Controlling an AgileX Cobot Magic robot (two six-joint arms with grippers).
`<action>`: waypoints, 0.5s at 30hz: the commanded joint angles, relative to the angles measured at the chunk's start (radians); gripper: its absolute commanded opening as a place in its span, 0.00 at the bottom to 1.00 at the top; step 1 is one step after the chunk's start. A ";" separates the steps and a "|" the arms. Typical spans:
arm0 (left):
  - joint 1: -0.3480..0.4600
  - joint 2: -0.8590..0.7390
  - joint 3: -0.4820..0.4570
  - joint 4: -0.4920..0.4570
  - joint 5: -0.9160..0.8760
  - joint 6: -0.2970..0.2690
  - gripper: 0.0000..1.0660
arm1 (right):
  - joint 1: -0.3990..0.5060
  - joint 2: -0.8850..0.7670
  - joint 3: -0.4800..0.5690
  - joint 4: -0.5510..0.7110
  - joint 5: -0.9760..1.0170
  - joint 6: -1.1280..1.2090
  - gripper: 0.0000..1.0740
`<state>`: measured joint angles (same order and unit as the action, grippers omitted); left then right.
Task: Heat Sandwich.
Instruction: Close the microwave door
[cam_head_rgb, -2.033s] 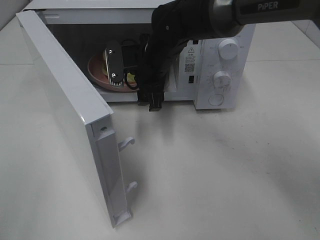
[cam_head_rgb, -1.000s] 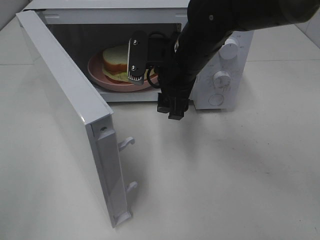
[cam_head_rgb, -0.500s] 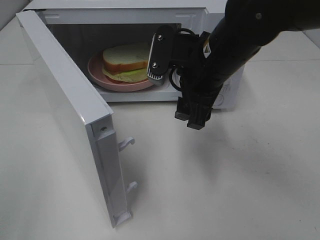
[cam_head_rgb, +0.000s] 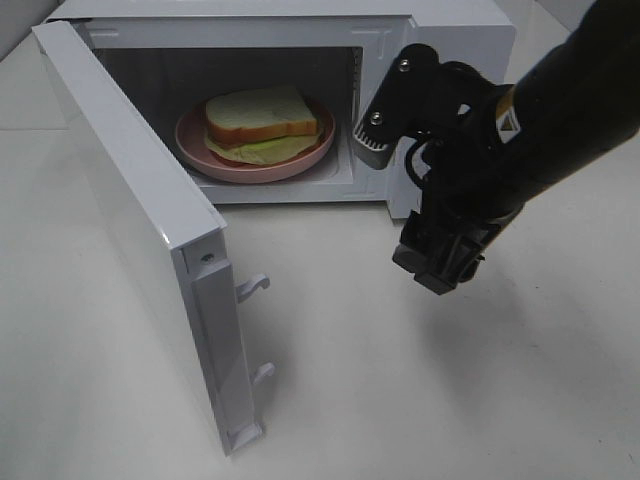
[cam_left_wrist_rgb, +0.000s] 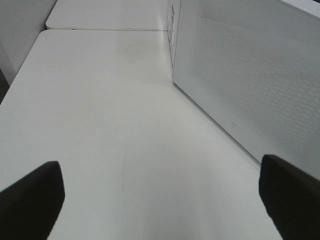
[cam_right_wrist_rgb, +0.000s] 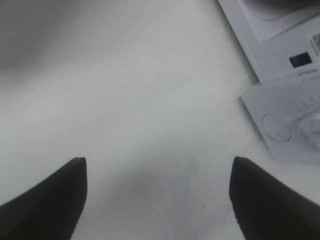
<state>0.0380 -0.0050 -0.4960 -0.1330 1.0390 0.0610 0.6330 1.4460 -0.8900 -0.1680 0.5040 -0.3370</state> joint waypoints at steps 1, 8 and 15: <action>0.000 -0.026 0.002 -0.005 -0.004 0.004 0.94 | -0.003 -0.065 0.055 0.001 0.037 0.108 0.71; 0.000 -0.026 0.002 -0.005 -0.004 0.004 0.94 | -0.003 -0.204 0.141 0.001 0.160 0.250 0.71; 0.000 -0.026 0.002 -0.005 -0.004 0.004 0.94 | -0.003 -0.309 0.142 0.001 0.314 0.344 0.71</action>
<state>0.0380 -0.0050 -0.4960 -0.1330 1.0390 0.0610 0.6330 1.1480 -0.7510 -0.1660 0.7900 -0.0180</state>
